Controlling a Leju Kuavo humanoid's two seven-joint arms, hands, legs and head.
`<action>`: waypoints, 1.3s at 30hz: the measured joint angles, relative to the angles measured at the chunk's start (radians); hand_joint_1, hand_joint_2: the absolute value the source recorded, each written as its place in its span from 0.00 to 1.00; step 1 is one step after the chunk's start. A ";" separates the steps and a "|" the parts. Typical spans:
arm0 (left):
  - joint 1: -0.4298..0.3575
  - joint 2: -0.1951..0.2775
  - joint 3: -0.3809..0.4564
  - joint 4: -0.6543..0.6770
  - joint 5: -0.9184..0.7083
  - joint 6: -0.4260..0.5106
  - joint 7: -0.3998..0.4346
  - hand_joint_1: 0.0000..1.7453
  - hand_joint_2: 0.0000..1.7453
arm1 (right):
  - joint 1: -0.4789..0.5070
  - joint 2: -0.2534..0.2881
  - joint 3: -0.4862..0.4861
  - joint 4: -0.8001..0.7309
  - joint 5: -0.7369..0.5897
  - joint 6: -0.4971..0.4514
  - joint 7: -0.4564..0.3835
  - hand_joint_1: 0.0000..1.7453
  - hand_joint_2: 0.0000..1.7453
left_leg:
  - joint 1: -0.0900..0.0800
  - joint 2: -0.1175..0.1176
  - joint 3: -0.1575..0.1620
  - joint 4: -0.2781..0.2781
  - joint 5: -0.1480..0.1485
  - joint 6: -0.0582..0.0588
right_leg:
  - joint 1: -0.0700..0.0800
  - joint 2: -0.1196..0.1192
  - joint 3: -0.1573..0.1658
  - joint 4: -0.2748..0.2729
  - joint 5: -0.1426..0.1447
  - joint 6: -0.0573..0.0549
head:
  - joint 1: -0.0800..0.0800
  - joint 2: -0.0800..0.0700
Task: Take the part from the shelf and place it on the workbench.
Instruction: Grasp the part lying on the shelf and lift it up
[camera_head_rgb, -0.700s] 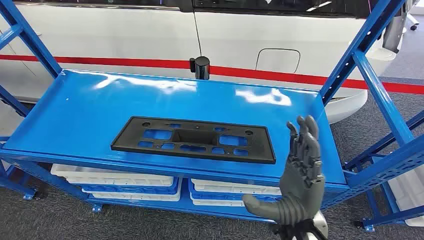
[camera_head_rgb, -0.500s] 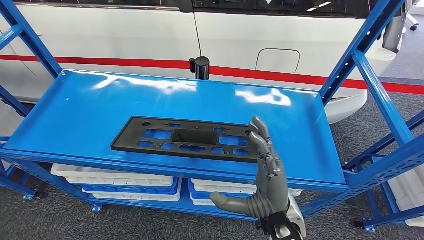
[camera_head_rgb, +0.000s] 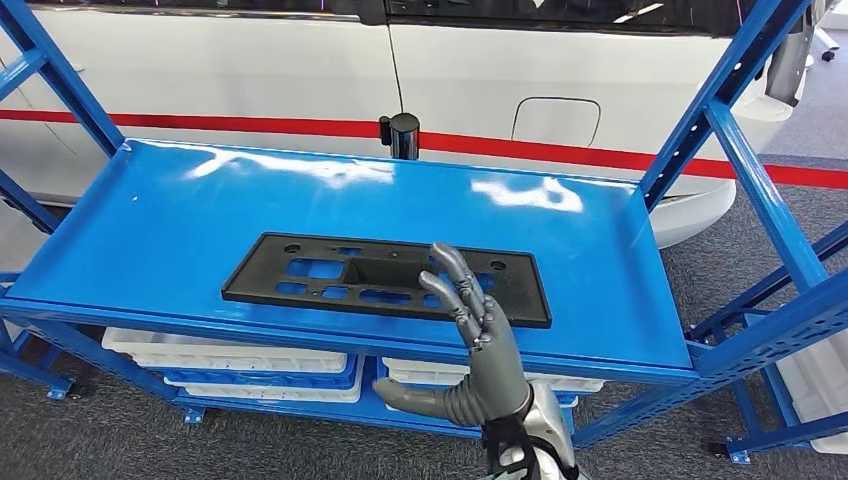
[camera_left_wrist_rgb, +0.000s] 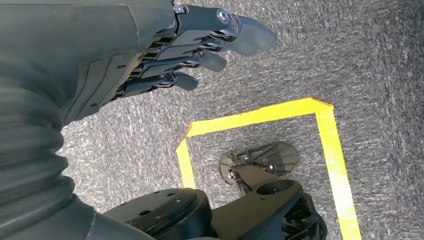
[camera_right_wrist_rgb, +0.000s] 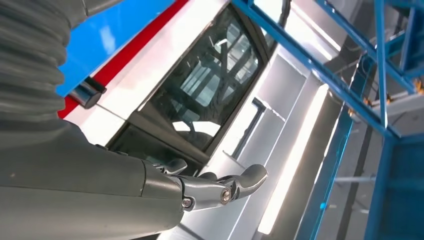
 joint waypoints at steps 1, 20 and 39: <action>0.000 0.000 0.000 0.000 0.000 -0.001 0.001 0.00 1.00 | -0.005 0.001 0.007 0.009 0.009 -0.004 0.005 0.00 1.00 | 0.000 0.000 0.000 0.000 0.000 0.000 | 0.000 0.000 0.000 0.000 0.000 0.000 | 0.000 0.000; -0.016 -0.008 0.010 -0.001 -0.046 -0.005 0.033 0.00 1.00 | -0.196 0.027 0.146 0.304 0.550 -0.206 0.309 0.00 1.00 | 0.000 0.000 0.000 0.000 0.001 0.000 | 0.000 0.000 0.000 0.000 0.000 0.000 | 0.000 0.000; -0.031 -0.015 0.012 -0.001 -0.079 0.008 0.039 0.00 1.00 | -0.277 0.084 0.190 0.478 0.805 -0.236 0.455 0.00 1.00 | 0.000 0.000 -0.001 0.000 0.001 0.000 | 0.000 0.000 0.000 0.001 0.000 0.000 | 0.000 0.000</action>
